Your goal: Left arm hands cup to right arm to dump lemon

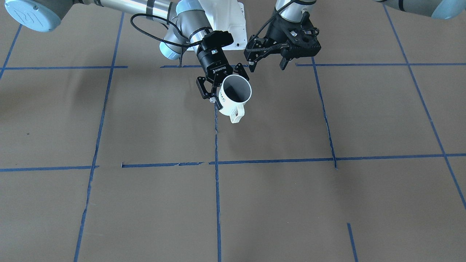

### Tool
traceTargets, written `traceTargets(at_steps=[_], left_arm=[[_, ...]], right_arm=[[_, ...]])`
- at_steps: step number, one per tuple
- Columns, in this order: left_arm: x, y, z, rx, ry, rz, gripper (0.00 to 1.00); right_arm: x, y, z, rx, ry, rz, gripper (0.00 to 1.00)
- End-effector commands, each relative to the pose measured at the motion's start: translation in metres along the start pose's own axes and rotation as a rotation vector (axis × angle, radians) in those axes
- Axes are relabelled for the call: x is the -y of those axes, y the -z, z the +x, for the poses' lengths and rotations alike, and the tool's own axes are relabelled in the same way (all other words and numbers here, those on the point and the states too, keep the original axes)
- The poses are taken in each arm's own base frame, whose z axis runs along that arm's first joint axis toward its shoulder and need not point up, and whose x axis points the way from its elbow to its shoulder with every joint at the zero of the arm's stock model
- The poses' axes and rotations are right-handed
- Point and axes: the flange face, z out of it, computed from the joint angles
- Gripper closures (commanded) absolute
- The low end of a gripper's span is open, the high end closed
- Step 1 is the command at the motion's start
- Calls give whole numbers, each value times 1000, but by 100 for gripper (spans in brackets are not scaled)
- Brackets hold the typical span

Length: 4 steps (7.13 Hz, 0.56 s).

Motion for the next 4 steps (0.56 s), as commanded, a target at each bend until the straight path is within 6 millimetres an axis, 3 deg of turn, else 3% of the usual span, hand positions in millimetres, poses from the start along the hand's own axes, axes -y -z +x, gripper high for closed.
traceTargets(at_steps=[1, 4], left_arm=[[0, 1, 6, -5, 1, 1, 0], [0, 2, 9, -4, 2, 0, 0]], right_arm=[[5, 7, -14, 13, -17, 5, 75], [0, 11, -16, 6, -10, 3, 75]])
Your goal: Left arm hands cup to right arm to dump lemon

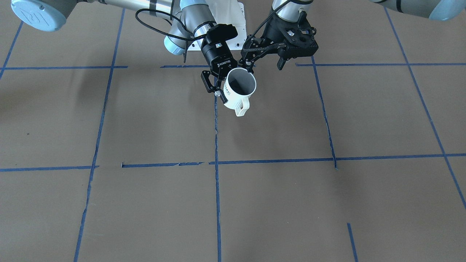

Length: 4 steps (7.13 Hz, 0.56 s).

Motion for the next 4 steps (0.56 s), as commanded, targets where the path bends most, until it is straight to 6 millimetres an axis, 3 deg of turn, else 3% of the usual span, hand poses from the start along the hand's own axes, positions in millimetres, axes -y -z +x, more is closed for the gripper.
traceTargets(at_steps=[1, 4], left_arm=[[1, 2, 4, -3, 1, 2, 0], [8, -6, 10, 12, 15, 1, 0]], right_arm=[[-2, 2, -2, 1, 1, -2, 75], [6, 8, -12, -1, -17, 13, 75]])
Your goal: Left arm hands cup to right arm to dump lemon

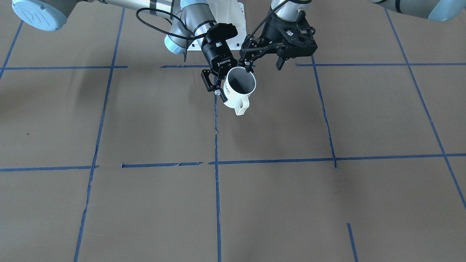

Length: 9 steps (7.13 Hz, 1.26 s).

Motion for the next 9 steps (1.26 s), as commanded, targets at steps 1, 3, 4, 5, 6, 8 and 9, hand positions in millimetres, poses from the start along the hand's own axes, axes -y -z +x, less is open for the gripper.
traceTargets(at_steps=[1, 3, 4, 5, 6, 8, 9], left_arm=[[6, -7, 12, 8, 12, -1, 0], [7, -7, 14, 8, 14, -1, 3], [6, -7, 14, 8, 14, -1, 15], [7, -7, 13, 11, 16, 0, 35], [7, -7, 13, 11, 16, 0, 59], [9, -6, 14, 9, 17, 3, 70], [10, -5, 13, 9, 19, 5, 70]], right_arm=[[8, 1, -8, 5, -13, 8, 75], [8, 1, -8, 5, -12, 9, 75], [8, 1, -8, 5, -7, 8, 75], [8, 1, -8, 5, -1, 8, 75], [8, 1, -8, 7, -2, 8, 75], [6, 2, -6, 6, 3, 6, 74], [5, 2, -6, 5, 7, 5, 74]])
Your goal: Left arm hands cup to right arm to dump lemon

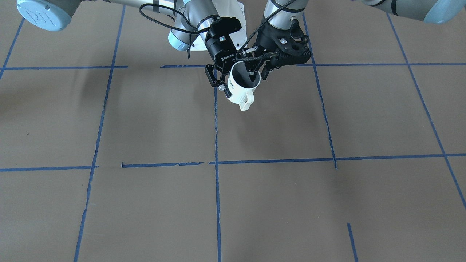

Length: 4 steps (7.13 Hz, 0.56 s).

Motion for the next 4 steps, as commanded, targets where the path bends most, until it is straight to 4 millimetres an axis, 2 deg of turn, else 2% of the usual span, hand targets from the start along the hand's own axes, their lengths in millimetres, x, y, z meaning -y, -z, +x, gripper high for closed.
traceTargets(at_steps=[1, 2, 3, 4], left_arm=[[1, 1, 0, 0, 1, 1, 70], [1, 1, 0, 0, 1, 1, 70], [1, 1, 0, 0, 1, 1, 96], [1, 1, 0, 0, 1, 1, 100]], right_arm=[[0, 0, 0, 0, 25, 1, 73], [1, 0, 0, 0, 28, 1, 73], [2, 0, -1, 4, 31, 1, 71], [4, 0, -2, 6, 44, 4, 43]])
